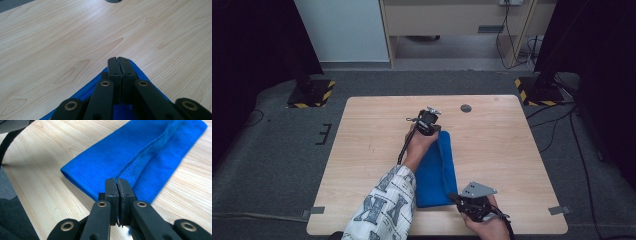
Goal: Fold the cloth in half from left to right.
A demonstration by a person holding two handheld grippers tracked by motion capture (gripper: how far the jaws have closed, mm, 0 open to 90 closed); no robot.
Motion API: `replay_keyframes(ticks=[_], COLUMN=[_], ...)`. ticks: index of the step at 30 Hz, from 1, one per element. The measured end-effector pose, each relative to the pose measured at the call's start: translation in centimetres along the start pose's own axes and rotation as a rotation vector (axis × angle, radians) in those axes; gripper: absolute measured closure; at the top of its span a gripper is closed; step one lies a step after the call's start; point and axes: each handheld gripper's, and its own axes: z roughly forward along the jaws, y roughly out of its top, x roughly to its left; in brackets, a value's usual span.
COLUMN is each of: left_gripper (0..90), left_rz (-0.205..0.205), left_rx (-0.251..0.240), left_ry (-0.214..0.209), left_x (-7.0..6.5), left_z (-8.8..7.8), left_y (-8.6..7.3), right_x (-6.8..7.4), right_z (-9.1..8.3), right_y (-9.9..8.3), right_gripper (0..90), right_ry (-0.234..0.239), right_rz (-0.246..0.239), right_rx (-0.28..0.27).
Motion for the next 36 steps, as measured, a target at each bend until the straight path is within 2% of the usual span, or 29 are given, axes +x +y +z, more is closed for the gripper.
replay_keyframes(ticks=[6,8,9,11,12,14,17,20,22,25,27,30,33,36], left_gripper=[88.6,87.0,82.9,58.1,49.2,40.8,28.4,22.0,18.5,16.7,14.3,11.2,6.6,5.8], left_rz=[0.007,0.008,0.006,-0.003,0.000,0.005,0.011,0.019,0.024,0.024,0.010,-0.001,0.012,0.014], left_rx=[-0.002,-0.008,-0.013,-0.023,-0.028,-0.066,-0.092,-0.113,-0.094,-0.099,-0.107,-0.105,-0.101,-0.094], left_ry=[-0.003,-0.007,0.002,0.011,0.010,-0.001,-0.022,-0.031,-0.038,-0.033,-0.036,-0.035,-0.020,-0.016], left_x=[-0.4,-0.5,-0.6,-0.5,-0.4,-0.1,0.4,1.1,1.7,2.6,3.2,3.6,3.9,4.2], left_z=[0.3,0.4,0.4,0.4,0.2,-0.4,-1.2,-2.0,-2.4,-3.0,-3.4,-3.8,-4.4,-4.8], left_y=[0.5,0.6,0.5,0.5,0.5,0.5,0.2,-0.3,-0.6,-1.2,-1.6,-2.0,-2.6,-3.1], right_x=[-0.3,-0.4,-0.4,-0.6,-0.8,-1.2,-1.9,-2.7,-3.3,-4.4,-4.9,-5.8,-6.7,-7.6], right_z=[0.0,0.1,0.1,0.3,0.3,0.3,0.2,0.5,1.0,2.0,2.5,3.5,4.5,5.5], right_y=[-0.3,-0.4,-0.4,-0.5,-0.5,-0.4,0.1,0.6,1.0,1.7,2.1,2.6,3.1,3.6], right_gripper=[87.7,84.4,80.7,66.1,60.1,51.8,38.3,30.4,26.4,23.0,21.8,20.0,19.6,18.9], right_ry=[-0.002,-0.010,-0.011,-0.009,-0.028,-0.041,-0.068,-0.084,-0.092,-0.100,-0.100,-0.080,-0.065,-0.045], right_rz=[0.014,0.007,0.005,-0.009,-0.013,-0.003,0.000,0.004,0.005,0.012,0.015,0.007,0.007,0.030], right_rx=[0.011,0.017,0.026,0.047,0.046,0.033,0.020,0.018,0.023,0.028,0.032,0.042,0.043,0.045])
